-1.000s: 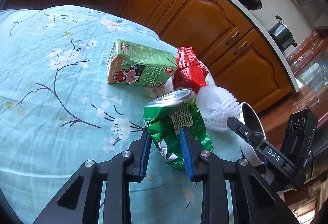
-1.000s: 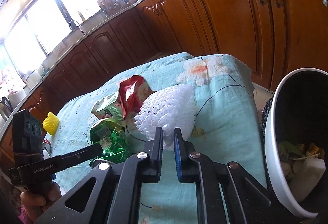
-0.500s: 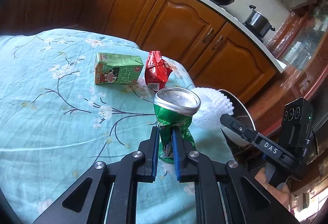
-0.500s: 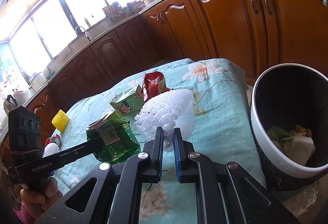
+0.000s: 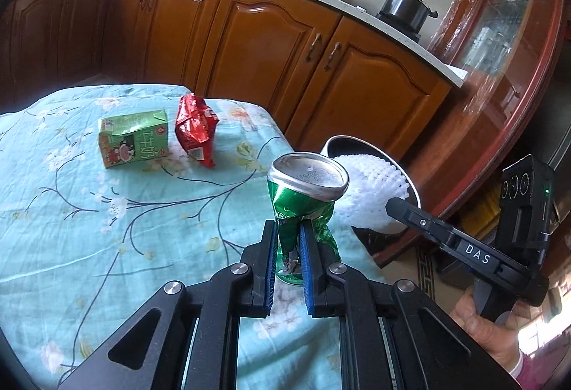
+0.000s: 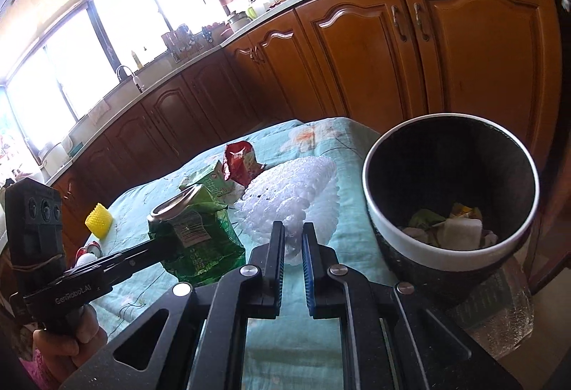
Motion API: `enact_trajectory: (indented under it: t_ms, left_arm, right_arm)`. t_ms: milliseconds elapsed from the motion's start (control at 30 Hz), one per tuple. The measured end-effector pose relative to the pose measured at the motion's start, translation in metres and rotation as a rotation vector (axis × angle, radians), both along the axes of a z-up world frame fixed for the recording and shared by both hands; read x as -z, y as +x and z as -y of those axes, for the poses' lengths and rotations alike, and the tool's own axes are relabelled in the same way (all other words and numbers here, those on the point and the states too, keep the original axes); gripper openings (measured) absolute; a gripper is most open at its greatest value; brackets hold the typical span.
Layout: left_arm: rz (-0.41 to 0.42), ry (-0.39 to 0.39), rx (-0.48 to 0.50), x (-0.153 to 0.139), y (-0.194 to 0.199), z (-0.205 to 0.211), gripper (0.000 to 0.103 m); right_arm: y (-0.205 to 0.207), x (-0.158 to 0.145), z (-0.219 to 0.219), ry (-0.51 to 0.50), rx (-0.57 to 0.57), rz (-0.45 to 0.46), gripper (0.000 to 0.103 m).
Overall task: Collect trash
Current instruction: 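Carry the green can and white mesh net over the bin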
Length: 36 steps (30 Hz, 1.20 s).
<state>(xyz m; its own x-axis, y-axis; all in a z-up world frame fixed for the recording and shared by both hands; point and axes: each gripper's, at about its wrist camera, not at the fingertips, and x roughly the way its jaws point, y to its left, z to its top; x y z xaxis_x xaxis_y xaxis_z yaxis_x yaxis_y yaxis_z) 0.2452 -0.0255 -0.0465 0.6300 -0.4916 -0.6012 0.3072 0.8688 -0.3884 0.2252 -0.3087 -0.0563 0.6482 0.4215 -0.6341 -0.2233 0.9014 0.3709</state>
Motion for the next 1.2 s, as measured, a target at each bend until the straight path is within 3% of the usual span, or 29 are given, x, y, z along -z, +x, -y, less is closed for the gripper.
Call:
enact_trajectory:
  t_ms: [600, 1200]
  left_arm:
    - [0.030, 0.035, 0.104, -0.013, 0.028, 0.084, 0.010]
    - [0.020, 0.062, 0.125, -0.007, 0.069, 0.140, 0.010]
  right_arm:
    - [-0.012, -0.006, 0.082, -0.003, 0.169, 0.011, 0.009]
    - [0.000, 0.001, 0.110, -0.012, 0.226, -0.004, 0.009]
